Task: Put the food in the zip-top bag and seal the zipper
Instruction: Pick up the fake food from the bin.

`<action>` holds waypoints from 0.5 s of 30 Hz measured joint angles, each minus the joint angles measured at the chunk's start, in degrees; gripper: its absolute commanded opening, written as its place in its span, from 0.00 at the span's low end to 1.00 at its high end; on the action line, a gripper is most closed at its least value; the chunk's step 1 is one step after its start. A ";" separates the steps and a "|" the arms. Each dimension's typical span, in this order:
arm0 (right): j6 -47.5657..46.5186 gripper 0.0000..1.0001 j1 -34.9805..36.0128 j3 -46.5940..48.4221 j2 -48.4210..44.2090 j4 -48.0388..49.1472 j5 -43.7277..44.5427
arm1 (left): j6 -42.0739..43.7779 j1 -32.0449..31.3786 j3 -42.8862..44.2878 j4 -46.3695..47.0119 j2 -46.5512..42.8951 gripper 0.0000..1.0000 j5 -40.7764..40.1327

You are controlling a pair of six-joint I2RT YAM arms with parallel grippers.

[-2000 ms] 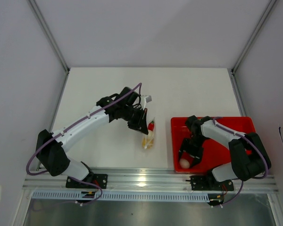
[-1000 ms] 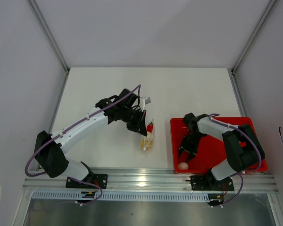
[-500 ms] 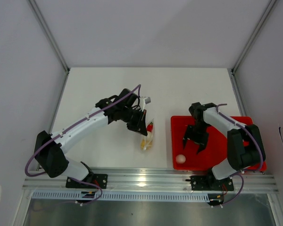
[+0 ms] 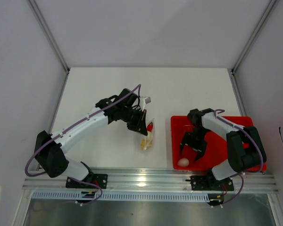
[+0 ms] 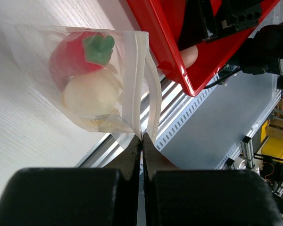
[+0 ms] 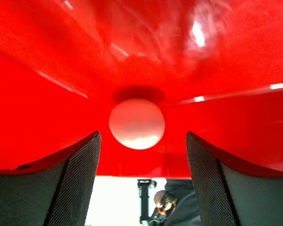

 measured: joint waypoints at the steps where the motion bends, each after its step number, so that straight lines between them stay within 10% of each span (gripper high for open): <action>1: 0.61 0.75 0.00 0.02 0.76 0.72 -0.13 | 0.00 0.00 0.00 0.00 0.00 0.01 0.00; 15: 6.56 0.75 3.15 -0.02 5.25 5.11 -1.68 | 0.02 0.00 -0.07 -0.04 0.00 0.01 -0.02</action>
